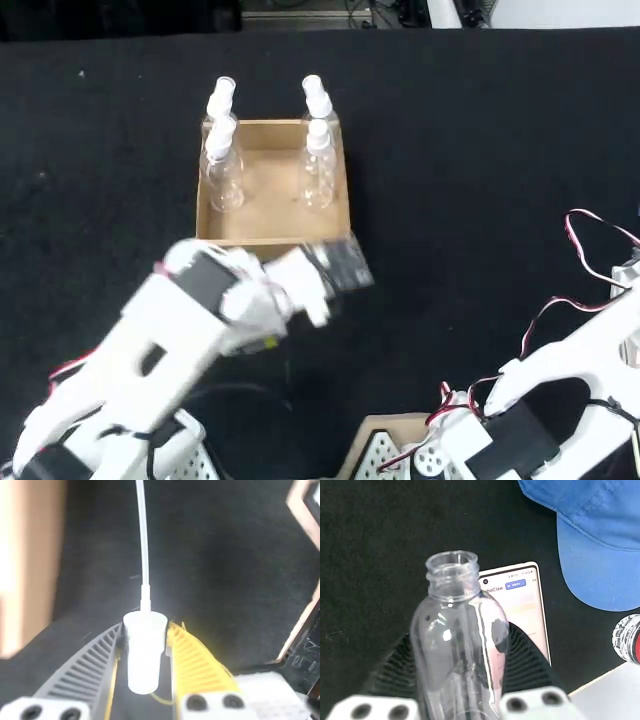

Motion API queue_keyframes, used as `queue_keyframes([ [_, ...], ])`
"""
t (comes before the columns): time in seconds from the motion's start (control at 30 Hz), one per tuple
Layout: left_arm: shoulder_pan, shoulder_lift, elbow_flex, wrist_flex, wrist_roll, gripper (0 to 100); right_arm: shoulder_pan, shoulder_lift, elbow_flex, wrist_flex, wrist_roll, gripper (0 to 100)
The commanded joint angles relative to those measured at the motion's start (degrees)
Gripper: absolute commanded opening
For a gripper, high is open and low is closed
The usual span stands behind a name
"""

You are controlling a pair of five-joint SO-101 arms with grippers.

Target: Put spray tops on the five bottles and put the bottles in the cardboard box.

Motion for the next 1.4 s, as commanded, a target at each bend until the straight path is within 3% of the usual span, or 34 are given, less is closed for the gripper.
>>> queue_keyframes([
  [0.0, -9.10, -3.25, -19.56, 8.09, -1.32, 6, -1.85, -3.56, -2.86, 1.58, -2.20, 1.0],
  [0.13, -19.82, -2.02, -28.70, 9.93, -0.97, 6, -7.65, -4.88, -3.38, 6.07, -5.80, 1.0],
  [0.3, -36.70, 3.43, -30.11, 9.41, 3.78, 6, -17.93, -10.86, -1.63, 9.41, -13.89, 1.0],
  [0.43, -50.33, 8.79, -28.79, 5.10, 4.31, 6, -30.15, -16.13, 5.93, 5.27, -21.27, 1.0],
  [0.57, -59.21, 12.75, -23.25, 0.26, 3.96, 6, -41.49, -19.12, 16.92, -2.81, -26.55, 1.0],
  [0.73, -65.45, 15.82, -6.73, -13.80, 3.87, 6, -49.49, -19.38, 28.70, -13.89, -29.89, 1.0],
  [0.93, -68.44, 17.93, 9.80, -31.47, 3.87, 9, -52.57, -19.47, 37.85, -22.68, -29.98, 1.0],
  [1.13, -68.79, 20.40, 12.18, -32.35, 2.99, 28, -53.27, -19.47, 40.22, -23.12, -32.62, 1.0],
  [1.37, -74.77, 22.86, 12.70, -31.82, -14.95, 28, -53.36, -19.38, 40.75, -23.30, -32.53, 1.0],
])
